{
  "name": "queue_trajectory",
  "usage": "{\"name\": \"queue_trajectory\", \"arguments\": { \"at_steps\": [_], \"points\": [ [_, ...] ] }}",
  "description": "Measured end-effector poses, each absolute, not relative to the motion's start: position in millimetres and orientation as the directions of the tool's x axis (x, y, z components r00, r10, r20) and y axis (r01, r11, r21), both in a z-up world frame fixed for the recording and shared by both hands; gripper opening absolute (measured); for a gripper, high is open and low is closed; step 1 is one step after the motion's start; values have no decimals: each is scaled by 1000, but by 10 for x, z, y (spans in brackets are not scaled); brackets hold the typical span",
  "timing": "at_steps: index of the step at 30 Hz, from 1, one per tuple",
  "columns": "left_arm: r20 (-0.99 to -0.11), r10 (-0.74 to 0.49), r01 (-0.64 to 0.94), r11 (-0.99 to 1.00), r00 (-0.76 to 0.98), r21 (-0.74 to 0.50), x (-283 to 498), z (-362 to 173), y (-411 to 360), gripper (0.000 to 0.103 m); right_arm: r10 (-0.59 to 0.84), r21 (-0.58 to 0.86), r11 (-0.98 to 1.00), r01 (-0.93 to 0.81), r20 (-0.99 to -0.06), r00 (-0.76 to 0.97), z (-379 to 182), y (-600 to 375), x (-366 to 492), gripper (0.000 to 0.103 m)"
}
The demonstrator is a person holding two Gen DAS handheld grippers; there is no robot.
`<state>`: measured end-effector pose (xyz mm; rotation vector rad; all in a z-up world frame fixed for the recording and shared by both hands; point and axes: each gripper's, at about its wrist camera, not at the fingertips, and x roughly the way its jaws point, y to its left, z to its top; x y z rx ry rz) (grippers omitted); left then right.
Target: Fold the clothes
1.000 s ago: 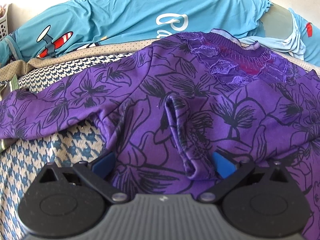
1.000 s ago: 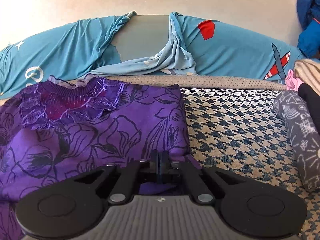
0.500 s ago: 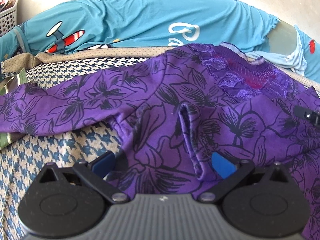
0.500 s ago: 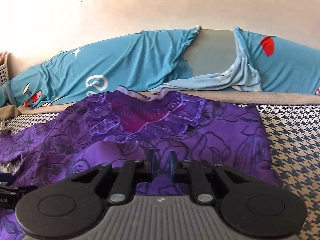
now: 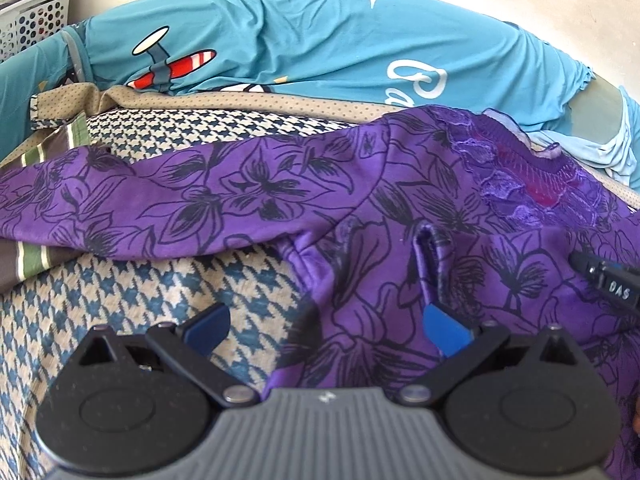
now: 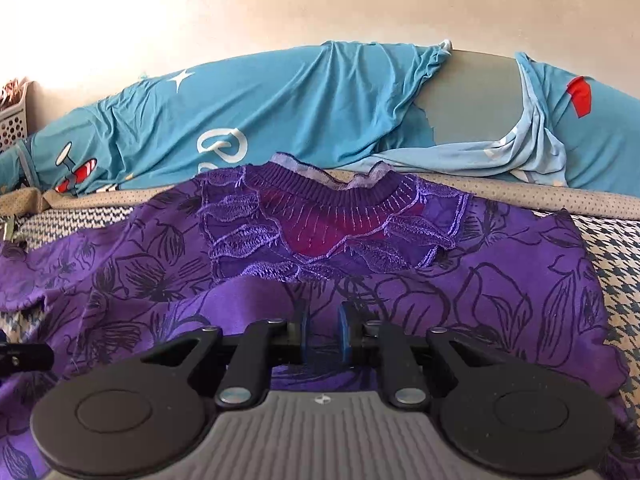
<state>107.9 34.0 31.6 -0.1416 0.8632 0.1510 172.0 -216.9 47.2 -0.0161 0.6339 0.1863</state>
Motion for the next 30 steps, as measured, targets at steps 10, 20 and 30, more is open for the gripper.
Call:
{"name": "queue_trajectory", "arguments": {
  "at_steps": [10,20,30],
  "points": [
    [-779,166,-266,964,604,-1,1033,343,644,103,119,21,991,-133,-600,791,454,-2106,1743,22],
    [-747,234,-371,928,622,-18,941,455,1042,103,108,60,994,-90,-626,772,570,-2051,1683,27],
    [-718,302,-481,875,627,-52,884,555,1472,97,154,93,988,-123,-591,792,981,-1985,1402,33]
  ]
}}
